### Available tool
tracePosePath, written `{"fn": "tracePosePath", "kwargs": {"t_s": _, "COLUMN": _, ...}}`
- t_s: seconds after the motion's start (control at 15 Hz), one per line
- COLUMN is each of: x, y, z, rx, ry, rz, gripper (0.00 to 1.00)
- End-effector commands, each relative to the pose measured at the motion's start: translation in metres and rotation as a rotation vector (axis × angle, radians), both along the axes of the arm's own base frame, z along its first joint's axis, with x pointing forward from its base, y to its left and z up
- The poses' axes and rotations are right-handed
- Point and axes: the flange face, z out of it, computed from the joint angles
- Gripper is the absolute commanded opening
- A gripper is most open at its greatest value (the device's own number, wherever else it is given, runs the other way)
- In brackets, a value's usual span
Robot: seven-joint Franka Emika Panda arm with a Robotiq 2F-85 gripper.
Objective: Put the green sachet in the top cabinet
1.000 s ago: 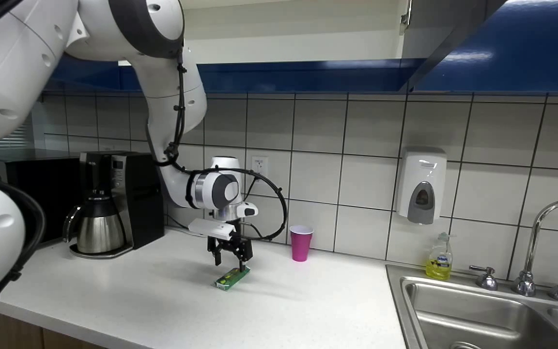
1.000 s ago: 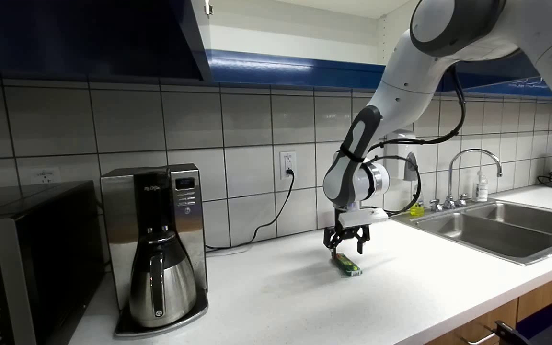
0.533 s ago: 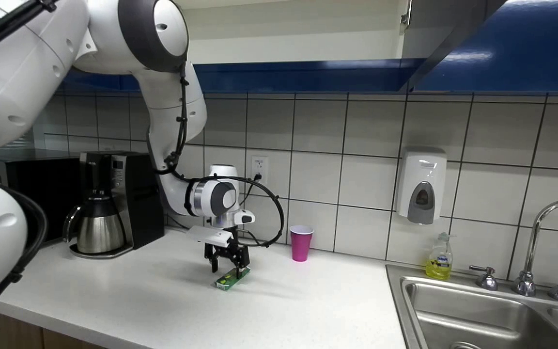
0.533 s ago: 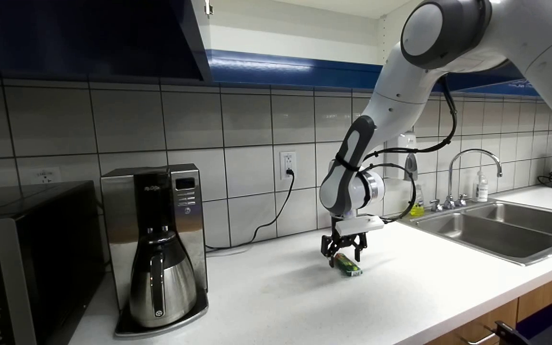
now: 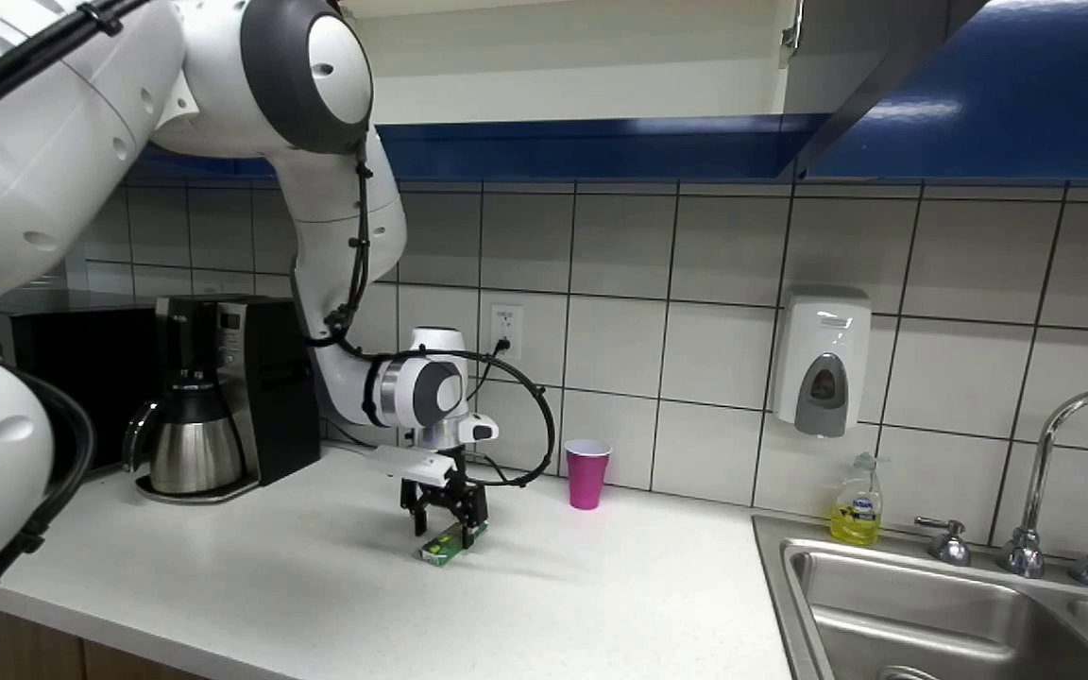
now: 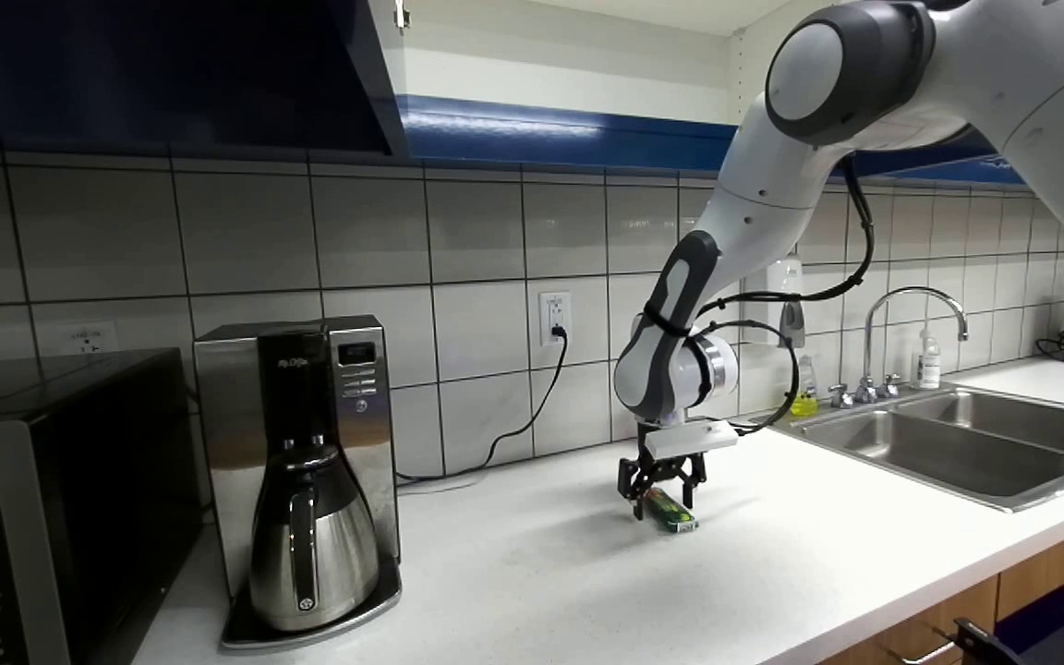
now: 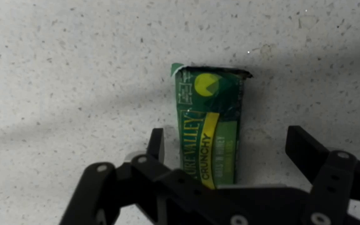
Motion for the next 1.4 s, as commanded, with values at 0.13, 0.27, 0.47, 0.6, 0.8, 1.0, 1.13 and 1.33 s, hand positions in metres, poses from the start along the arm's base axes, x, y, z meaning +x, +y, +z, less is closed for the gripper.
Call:
{"fn": "tracePosePath", "kwargs": {"t_s": 0.13, "x": 0.007, "y": 0.001, "z": 0.0, "rx": -0.004, "ry": 0.013, "rz": -0.017, "gripper": 0.75}}
{"fn": "tracePosePath", "kwargs": {"t_s": 0.27, "x": 0.008, "y": 0.0, "z": -0.001, "rx": -0.008, "ry": 0.011, "rz": -0.019, "gripper": 0.65}}
{"fn": "tracePosePath", "kwargs": {"t_s": 0.47, "x": 0.009, "y": 0.001, "z": -0.002, "rx": -0.005, "ry": 0.009, "rz": -0.019, "gripper": 0.42}}
{"fn": "tracePosePath", "kwargs": {"t_s": 0.6, "x": 0.01, "y": 0.003, "z": -0.002, "rx": -0.006, "ry": 0.006, "rz": -0.018, "gripper": 0.27}}
{"fn": "tracePosePath", "kwargs": {"t_s": 0.8, "x": 0.012, "y": 0.005, "z": 0.001, "rx": -0.005, "ry": 0.008, "rz": -0.02, "gripper": 0.16}}
{"fn": "tracePosePath", "kwargs": {"t_s": 1.0, "x": 0.013, "y": 0.005, "z": 0.018, "rx": -0.011, "ry": 0.0, "rz": -0.028, "gripper": 0.16}}
{"fn": "tracePosePath", "kwargs": {"t_s": 1.13, "x": 0.015, "y": 0.008, "z": 0.038, "rx": -0.02, "ry": -0.019, "rz": -0.03, "gripper": 0.16}}
{"fn": "tracePosePath", "kwargs": {"t_s": 1.33, "x": 0.017, "y": 0.013, "z": 0.07, "rx": -0.025, "ry": -0.042, "rz": -0.029, "gripper": 0.16}}
